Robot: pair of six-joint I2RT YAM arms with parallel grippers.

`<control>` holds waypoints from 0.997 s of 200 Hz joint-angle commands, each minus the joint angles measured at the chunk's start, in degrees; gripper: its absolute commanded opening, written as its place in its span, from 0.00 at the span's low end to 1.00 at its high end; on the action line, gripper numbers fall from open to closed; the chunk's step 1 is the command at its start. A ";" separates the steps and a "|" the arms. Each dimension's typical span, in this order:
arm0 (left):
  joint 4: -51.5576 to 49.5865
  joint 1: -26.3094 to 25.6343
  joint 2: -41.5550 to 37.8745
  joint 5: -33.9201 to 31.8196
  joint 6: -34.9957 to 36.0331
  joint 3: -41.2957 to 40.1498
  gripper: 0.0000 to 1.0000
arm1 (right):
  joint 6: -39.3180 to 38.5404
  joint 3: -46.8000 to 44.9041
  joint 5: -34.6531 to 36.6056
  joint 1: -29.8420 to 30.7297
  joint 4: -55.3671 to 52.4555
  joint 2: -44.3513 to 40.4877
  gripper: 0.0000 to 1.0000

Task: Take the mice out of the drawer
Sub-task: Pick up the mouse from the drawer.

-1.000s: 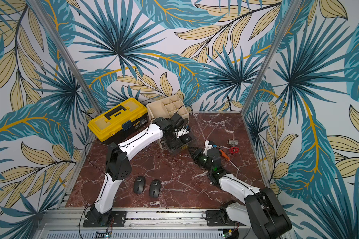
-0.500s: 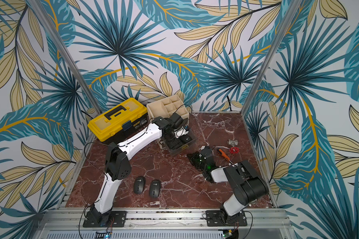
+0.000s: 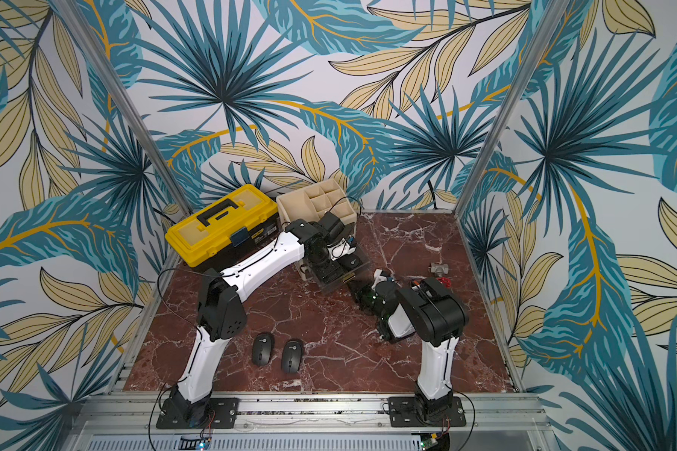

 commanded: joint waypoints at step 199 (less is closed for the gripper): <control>-1.24 0.23 2.02 11.85 -1.95 1.87 0.89 | 1.08 1.29 -2.41 0.18 4.71 -4.19 0.00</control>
